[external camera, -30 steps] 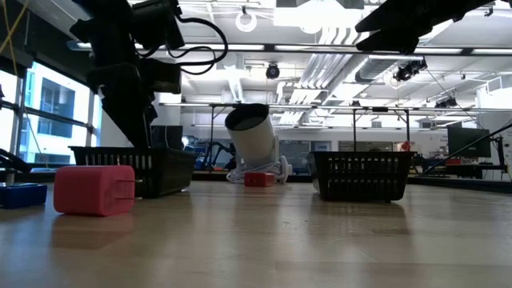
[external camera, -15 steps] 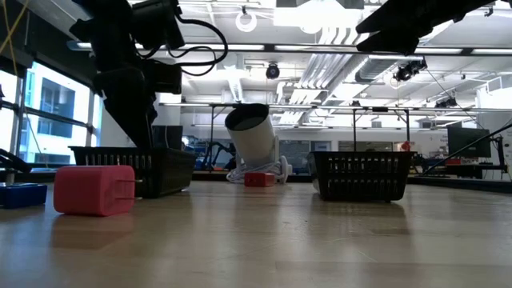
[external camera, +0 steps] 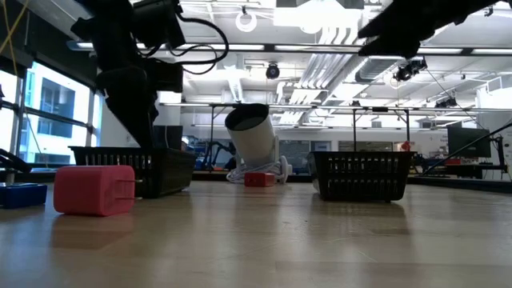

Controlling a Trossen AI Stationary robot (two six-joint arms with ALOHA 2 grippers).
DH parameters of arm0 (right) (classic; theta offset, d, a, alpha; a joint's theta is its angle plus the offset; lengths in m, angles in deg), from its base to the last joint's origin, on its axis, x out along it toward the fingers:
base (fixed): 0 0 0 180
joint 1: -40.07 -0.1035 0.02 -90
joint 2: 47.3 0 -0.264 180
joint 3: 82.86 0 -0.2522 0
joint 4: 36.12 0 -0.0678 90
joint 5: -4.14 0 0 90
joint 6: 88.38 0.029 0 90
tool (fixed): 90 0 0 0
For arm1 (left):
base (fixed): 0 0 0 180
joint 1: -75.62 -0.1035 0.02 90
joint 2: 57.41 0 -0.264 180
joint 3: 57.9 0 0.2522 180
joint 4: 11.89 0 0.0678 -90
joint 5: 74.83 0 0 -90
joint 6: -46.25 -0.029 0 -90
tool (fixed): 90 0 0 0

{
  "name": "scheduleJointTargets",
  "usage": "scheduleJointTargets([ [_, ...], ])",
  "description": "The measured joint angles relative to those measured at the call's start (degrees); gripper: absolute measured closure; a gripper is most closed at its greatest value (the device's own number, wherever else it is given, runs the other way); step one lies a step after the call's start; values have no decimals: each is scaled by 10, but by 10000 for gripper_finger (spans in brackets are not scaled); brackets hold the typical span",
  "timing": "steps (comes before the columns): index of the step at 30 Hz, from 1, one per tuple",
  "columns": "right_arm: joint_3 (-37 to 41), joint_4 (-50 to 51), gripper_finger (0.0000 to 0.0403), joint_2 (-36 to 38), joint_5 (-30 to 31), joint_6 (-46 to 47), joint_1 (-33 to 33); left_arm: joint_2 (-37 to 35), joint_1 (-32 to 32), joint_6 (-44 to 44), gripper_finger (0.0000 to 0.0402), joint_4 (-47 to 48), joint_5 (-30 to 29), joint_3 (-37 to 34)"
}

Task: Pick & Place Office items
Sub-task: Put the pink charger adapter into the left black bin

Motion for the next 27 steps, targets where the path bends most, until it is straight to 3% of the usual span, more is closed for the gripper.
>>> scheduleJointTargets([
  [5,0,46,125,-31,7,33,0,0,0,-25,226,1,-9,27],
  [14,0,64,125,-95,53,45,0,-7,0,-82,225,11,-83,55],
  [27,0,55,125,-80,83,27,0,-96,0,-104,225,12,-91,55],
])
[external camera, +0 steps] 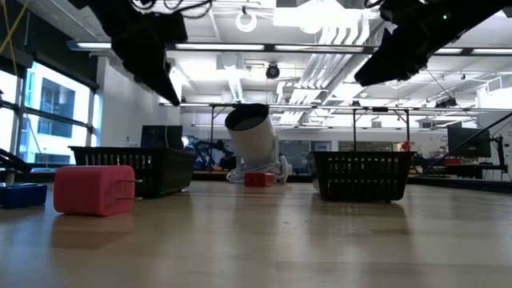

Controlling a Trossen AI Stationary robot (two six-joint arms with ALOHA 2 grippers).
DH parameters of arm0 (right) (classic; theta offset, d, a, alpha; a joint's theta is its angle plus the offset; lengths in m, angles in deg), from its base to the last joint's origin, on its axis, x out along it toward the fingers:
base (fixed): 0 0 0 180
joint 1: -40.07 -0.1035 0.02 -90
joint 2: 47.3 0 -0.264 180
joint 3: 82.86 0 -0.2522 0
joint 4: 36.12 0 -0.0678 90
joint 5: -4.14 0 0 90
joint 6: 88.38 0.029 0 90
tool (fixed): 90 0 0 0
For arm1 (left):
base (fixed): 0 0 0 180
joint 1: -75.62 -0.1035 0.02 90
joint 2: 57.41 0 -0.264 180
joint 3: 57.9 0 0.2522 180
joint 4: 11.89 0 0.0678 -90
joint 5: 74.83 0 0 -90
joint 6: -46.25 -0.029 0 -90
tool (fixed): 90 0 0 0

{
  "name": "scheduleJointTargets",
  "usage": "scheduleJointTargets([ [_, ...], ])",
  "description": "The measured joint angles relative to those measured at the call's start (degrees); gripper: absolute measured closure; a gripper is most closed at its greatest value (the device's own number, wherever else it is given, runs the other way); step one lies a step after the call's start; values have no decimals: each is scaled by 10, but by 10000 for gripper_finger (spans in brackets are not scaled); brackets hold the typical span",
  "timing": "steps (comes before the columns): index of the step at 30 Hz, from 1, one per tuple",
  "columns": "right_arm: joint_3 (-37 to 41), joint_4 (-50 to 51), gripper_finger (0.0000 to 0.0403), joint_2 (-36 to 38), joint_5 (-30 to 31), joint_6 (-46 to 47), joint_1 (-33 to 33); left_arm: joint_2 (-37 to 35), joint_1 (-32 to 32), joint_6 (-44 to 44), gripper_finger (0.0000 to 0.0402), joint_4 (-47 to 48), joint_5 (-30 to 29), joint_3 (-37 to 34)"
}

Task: Pick & Place Office items
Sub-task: Put the pink charger adapter into the left black bin

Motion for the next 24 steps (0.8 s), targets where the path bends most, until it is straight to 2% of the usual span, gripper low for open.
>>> scheduleJointTargets([
  [11,0,-1,125,68,16,-23,-26,-106,0,-1,225,-14,0,-19],
  [18,3,35,125,126,81,-11,-75,-159,0,0,225,-91,2,-90],
  [24,87,-47,125,203,113,-15,-116,-196,0,0,225,-166,6,-142],
])
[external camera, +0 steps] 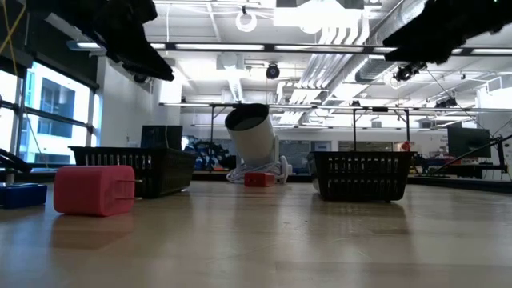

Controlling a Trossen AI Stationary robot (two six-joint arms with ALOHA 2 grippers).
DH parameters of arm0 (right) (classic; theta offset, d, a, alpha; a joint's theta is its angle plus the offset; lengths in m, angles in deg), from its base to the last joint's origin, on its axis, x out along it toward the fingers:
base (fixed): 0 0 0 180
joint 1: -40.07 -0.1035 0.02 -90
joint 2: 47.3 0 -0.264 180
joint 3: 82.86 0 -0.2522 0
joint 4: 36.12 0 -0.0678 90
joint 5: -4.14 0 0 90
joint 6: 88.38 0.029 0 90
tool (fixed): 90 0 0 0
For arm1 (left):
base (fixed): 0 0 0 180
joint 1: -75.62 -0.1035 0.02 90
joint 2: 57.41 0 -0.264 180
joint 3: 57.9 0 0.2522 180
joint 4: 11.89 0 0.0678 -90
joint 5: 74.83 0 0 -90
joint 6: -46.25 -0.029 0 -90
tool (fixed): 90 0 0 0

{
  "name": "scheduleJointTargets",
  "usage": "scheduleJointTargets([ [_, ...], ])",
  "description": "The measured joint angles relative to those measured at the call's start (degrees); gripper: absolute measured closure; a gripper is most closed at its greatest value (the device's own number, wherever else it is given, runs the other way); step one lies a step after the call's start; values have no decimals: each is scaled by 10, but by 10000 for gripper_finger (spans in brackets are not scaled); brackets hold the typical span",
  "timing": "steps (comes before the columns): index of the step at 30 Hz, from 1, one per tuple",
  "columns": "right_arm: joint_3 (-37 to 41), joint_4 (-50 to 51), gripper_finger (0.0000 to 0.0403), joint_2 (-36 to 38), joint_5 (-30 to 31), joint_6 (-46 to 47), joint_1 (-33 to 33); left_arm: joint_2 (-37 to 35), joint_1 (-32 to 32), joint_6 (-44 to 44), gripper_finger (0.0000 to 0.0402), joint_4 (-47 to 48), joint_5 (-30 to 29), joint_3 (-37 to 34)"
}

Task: Pick & Place Office items
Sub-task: Put the pink charger adapter into the left black bin

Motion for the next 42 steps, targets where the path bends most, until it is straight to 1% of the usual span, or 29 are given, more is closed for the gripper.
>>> scheduleJointTargets([
  [3,51,-59,125,44,0,-13,-14,-15,0,0,225,-37,25,-16],
  [6,97,-142,125,84,-6,-46,-26,-26,2,-8,225,-90,58,-36],
  [9,131,-204,125,117,-21,-88,-35,-32,6,-10,225,-132,67,-59],
  [13,140,-220,125,139,-41,-101,-38,-32,6,-9,225,-155,67,-77],
  [16,140,-219,125,141,-63,-101,-38,-32,6,-9,225,-180,67,-91],
  [20,140,-213,125,135,-67,-100,-38,-32,6,-8,225,-213,67,-103],
  [22,140,-210,125,130,-80,-99,-38,-32,6,-8,225,-225,67,-108],
  [27,146,-222,125,118,-122,-101,-38,-30,6,-8,225,-226,66,-109],
  [36,205,-325,125,114,-115,-122,-38,-30,5,10,225,-226,65,-109],
  [42,205,-331,125,114,-115,-126,-38,-30,5,10,225,-226,65,-109],
])
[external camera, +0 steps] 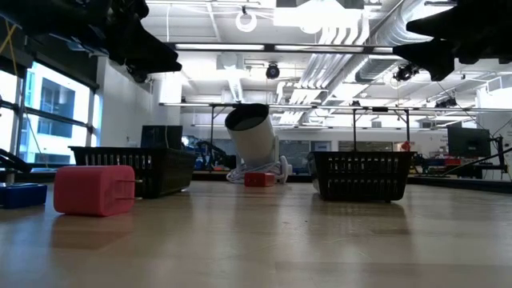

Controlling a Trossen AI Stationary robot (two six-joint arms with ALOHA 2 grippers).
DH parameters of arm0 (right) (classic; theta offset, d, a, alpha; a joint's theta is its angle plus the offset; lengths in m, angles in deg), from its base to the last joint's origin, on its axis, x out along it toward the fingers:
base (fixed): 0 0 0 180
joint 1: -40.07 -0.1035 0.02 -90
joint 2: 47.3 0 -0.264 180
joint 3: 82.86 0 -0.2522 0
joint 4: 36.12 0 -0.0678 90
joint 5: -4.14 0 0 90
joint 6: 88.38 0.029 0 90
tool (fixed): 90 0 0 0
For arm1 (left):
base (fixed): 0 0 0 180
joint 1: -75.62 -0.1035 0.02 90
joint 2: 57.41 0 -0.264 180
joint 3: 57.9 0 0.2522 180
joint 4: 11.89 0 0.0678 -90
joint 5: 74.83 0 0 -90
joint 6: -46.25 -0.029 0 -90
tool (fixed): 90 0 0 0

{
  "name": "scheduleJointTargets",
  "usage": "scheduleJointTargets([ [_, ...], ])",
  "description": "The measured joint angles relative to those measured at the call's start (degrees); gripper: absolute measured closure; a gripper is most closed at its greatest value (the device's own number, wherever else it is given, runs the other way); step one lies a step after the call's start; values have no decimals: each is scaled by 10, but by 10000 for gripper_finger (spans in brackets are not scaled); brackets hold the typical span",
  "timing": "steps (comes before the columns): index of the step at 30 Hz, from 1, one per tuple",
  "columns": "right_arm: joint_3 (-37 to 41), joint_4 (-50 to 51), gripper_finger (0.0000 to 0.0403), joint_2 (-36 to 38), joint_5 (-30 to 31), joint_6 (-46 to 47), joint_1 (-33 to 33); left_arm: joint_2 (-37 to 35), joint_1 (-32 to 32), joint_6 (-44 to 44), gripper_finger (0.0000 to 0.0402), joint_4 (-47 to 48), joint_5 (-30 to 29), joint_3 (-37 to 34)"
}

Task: Pick & Place Office items
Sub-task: Put the pink charger adapter into the left black bin

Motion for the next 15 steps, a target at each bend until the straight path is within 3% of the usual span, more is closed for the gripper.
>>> scheduleJointTargets([
  [15,0,0,125,0,0,-4,0,0,0,4,225,-32,0,0],
])
